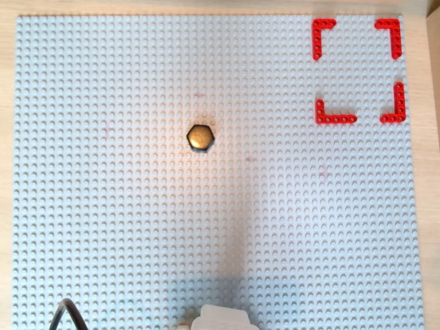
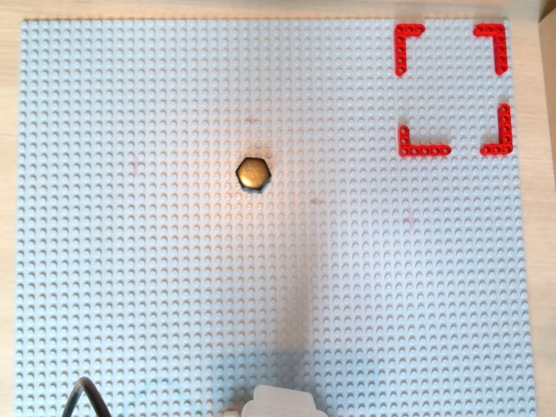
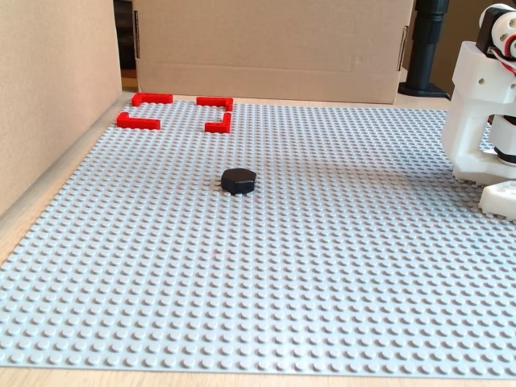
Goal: Grab the Lego and store it in red box
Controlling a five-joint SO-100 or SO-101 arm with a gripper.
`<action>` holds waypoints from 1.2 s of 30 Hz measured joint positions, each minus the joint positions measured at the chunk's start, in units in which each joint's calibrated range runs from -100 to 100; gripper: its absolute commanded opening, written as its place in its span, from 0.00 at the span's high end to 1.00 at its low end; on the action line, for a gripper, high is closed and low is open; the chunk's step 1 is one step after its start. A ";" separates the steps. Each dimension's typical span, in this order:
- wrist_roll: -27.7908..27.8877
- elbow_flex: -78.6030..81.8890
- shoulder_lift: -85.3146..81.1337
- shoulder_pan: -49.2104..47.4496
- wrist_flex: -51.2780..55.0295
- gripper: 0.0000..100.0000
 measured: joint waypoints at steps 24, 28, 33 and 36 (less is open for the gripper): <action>0.00 0.00 23.75 -11.78 -8.38 0.98; 0.15 0.00 32.46 -17.88 -9.50 0.97; 2.25 0.18 43.53 -19.34 -10.28 0.88; 5.08 0.27 48.52 -18.97 -12.26 0.86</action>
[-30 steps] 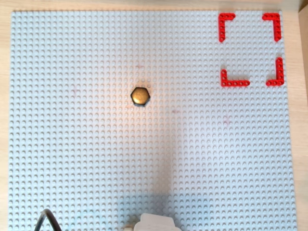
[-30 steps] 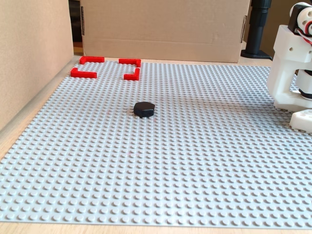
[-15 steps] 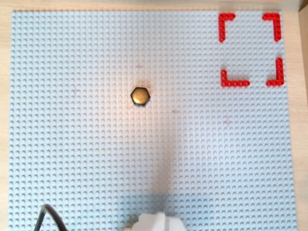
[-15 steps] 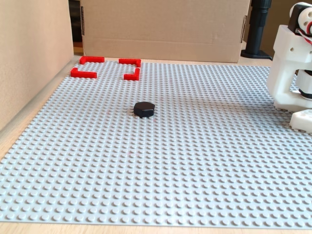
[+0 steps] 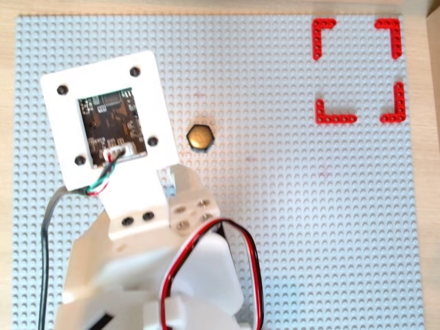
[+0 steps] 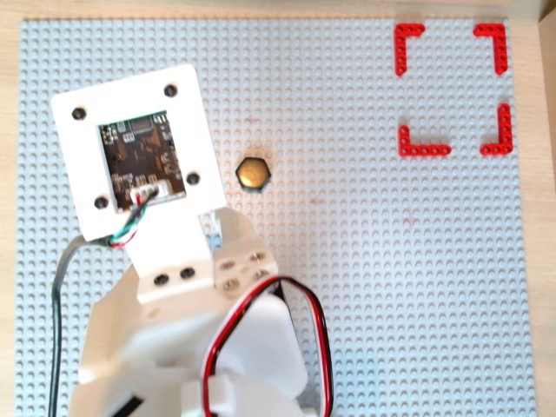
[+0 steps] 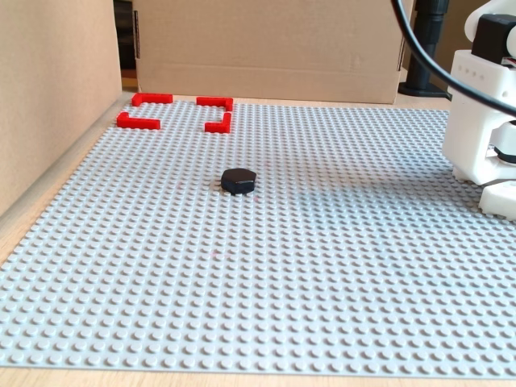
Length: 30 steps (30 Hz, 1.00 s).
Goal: Grab the Lego and store it in red box
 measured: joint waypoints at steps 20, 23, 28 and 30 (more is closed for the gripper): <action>2.10 9.39 25.11 0.15 -20.03 0.86; 2.15 15.56 25.11 0.15 -24.87 0.83; 2.20 21.47 25.11 0.51 -29.71 0.82; 2.30 22.00 25.11 2.04 -31.00 0.82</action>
